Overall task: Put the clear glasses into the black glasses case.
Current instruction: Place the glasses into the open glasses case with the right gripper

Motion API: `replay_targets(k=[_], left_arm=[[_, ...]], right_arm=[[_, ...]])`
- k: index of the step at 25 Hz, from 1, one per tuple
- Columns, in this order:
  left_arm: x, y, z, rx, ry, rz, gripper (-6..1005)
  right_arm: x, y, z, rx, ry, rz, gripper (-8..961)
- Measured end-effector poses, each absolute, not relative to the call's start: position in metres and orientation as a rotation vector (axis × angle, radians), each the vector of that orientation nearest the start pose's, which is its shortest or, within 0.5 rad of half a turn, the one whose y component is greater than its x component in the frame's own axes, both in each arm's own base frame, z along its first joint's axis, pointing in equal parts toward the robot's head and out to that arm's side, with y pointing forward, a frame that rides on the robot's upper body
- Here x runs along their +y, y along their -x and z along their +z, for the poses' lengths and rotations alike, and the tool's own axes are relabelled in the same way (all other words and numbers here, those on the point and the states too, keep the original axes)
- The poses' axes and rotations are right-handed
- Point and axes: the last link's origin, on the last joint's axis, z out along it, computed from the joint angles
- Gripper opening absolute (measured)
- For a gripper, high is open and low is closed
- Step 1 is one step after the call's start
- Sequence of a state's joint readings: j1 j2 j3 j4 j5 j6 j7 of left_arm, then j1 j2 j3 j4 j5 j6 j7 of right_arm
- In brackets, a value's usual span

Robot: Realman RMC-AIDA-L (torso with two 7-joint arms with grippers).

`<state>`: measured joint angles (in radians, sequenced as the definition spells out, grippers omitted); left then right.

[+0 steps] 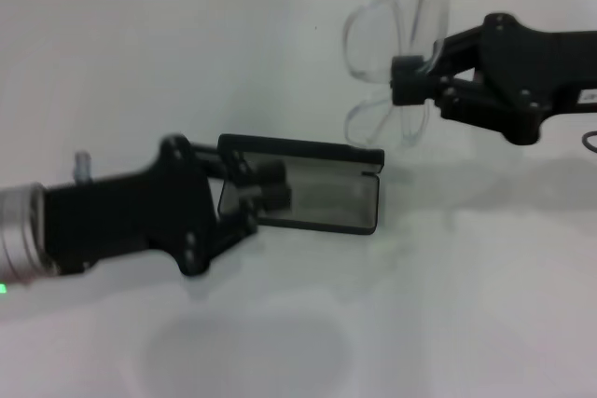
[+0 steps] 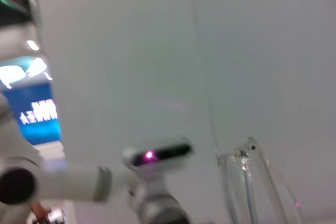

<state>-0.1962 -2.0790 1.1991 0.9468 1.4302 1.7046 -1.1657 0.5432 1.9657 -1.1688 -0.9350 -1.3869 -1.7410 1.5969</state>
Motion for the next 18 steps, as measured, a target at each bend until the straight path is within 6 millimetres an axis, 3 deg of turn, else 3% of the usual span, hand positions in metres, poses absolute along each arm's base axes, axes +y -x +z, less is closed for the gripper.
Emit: replay_targets(k=[6,18], left_arm=[[0.245,0.234,-0.002,-0.169,2.740,-1.096,224],[0.237,0.242,-0.008,-0.254,2.716,-1.164,394]], right_arm=[[0.335,-0.125,0.036,0.226,3.060,0.805,91],[0.351,-0.099,0.032,0.351,3.099,0.443,91]])
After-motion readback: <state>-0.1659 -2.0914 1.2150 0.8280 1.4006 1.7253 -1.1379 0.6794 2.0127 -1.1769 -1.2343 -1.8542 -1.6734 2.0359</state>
